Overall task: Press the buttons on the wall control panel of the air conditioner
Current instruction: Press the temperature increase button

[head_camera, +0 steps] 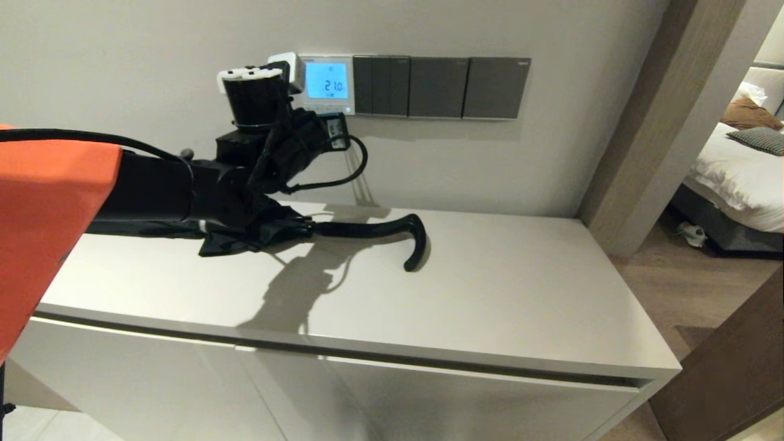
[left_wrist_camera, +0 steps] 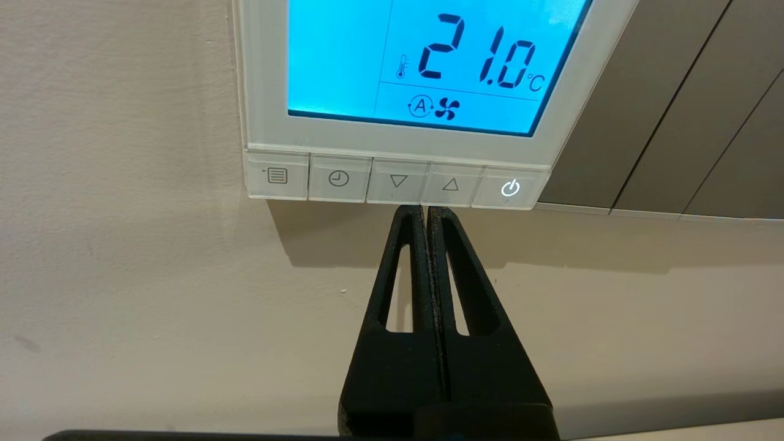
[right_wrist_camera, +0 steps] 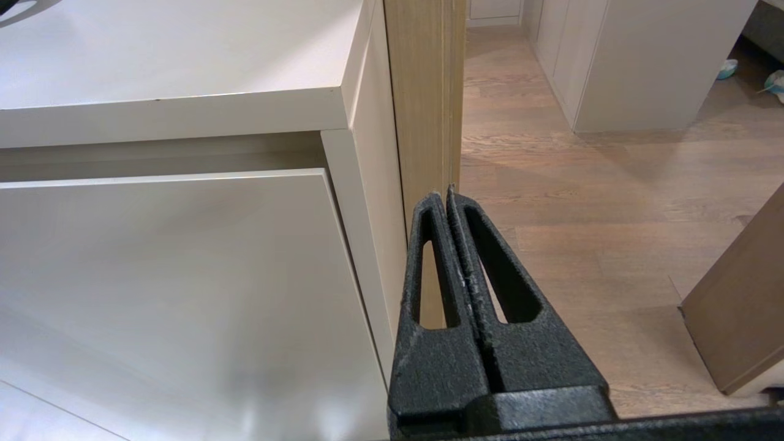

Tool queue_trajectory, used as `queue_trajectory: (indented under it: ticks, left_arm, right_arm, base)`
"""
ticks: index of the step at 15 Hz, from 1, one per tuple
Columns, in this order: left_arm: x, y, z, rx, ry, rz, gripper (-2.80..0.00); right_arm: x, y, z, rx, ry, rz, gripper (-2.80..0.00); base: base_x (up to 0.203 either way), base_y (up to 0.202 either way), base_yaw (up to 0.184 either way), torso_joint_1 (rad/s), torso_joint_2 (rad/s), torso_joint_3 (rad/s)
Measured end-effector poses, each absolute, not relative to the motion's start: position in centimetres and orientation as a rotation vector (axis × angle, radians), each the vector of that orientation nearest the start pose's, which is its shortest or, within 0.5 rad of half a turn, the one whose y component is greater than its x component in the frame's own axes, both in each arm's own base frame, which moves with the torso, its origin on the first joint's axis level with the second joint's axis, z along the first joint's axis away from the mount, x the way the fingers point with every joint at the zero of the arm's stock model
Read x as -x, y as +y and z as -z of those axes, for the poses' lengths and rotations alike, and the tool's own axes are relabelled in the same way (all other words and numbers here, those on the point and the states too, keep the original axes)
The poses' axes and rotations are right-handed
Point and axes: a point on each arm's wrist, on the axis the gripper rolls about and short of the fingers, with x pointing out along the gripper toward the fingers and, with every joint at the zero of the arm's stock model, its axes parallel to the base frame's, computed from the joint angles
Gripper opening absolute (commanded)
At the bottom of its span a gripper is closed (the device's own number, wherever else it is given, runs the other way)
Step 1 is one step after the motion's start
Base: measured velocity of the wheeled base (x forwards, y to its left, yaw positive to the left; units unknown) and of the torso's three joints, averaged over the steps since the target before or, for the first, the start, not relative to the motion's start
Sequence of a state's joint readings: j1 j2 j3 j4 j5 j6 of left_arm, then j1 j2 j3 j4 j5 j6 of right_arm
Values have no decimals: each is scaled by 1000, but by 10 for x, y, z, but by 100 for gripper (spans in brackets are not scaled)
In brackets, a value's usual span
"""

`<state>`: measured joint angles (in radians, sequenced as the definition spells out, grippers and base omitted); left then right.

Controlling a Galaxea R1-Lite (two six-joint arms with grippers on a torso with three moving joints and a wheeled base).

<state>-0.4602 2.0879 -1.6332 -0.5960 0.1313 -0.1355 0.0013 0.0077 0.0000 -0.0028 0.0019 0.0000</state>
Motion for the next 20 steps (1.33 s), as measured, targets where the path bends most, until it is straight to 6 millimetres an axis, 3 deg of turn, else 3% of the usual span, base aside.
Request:
queue_trajectory:
  ticks: [14, 20]
  left_arm:
    - [-386, -204, -253, 140, -87, 363, -280]
    - [-383, -204, -261, 142, -119, 369, -280]
  right_arm:
    - [22, 0, -76, 0, 5, -4, -280]
    - [22, 0, -76, 0, 5, -4, -280]
  base:
    - [0, 0, 0, 0, 0, 0]
    - [0, 0, 0, 0, 0, 0]
